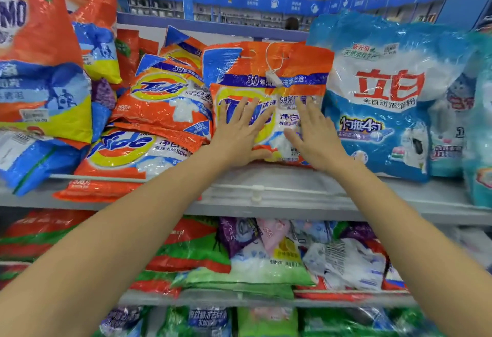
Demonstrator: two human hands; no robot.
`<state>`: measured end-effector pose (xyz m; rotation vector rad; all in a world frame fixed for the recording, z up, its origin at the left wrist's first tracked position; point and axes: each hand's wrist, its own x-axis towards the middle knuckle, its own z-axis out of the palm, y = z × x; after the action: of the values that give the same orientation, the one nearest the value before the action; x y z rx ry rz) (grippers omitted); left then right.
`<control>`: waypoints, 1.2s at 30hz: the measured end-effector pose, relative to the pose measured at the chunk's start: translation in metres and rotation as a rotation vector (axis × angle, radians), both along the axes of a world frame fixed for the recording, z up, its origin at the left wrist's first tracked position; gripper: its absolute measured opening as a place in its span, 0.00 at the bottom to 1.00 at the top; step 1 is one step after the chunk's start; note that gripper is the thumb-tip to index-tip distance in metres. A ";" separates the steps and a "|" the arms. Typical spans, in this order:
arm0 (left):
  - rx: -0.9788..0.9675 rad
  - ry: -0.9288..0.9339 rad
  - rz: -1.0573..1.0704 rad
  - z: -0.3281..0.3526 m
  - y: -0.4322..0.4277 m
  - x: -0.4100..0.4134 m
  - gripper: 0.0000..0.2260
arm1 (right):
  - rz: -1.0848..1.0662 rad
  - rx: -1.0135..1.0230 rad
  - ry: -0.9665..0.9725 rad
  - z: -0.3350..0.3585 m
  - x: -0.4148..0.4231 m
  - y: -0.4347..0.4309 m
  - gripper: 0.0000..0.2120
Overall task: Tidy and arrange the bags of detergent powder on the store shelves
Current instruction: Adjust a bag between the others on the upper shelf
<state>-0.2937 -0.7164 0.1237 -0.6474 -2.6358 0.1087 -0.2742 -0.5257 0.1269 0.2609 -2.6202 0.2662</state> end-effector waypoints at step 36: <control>0.219 -0.051 0.204 -0.176 -0.036 0.109 0.26 | 0.199 0.360 0.097 -0.171 0.090 -0.001 0.38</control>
<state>-0.1848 -0.7523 -0.0518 -0.3118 -2.7050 -0.1371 -0.1837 -0.5271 -0.0440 0.6411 -2.5331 -0.1531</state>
